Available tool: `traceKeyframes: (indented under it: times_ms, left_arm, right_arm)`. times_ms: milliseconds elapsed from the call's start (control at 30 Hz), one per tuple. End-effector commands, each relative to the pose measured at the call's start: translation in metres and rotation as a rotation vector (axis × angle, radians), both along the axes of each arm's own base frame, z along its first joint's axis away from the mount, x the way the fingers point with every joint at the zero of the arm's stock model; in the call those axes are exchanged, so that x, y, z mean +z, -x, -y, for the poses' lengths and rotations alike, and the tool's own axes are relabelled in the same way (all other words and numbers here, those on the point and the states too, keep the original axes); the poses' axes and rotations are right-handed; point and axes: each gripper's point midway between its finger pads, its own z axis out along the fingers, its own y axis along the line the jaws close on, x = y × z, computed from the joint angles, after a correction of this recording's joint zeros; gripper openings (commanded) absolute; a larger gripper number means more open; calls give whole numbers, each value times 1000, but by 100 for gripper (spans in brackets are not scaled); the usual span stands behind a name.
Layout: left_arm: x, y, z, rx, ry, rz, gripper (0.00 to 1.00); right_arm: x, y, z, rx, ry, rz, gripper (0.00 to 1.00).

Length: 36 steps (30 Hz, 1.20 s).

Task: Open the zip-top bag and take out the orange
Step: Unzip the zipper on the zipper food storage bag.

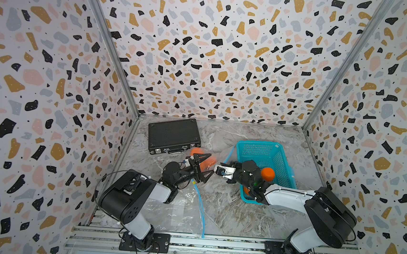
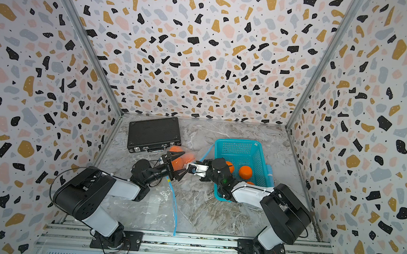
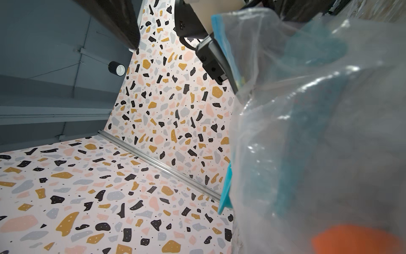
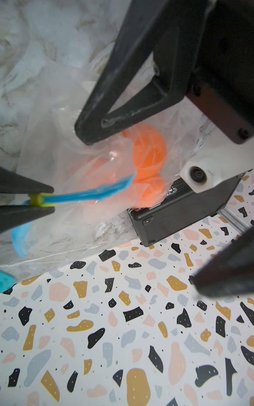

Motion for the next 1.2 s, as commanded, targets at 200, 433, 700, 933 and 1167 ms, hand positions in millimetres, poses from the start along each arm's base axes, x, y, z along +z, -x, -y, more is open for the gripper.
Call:
traceKeyframes:
  times_ms: [200,433,700,933,1167]
  left_arm:
    - [13,-7,15,-30,21,64,48]
    - [40,-1,28,-84,13,211,4]
    - [61,13,22,-124,-5,352,0]
    - [78,24,3,-101,-11,441,0]
    - [81,32,-3,-98,-19,472,0]
  right_arm:
    - [35,16,-1,45,-91,61,0]
    - [23,10,1,15,-29,61,0]
    - [26,-7,3,-18,33,26,0]
    - [37,-36,17,-56,-20,-24,0]
    - [49,-46,19,-54,-12,-33,0]
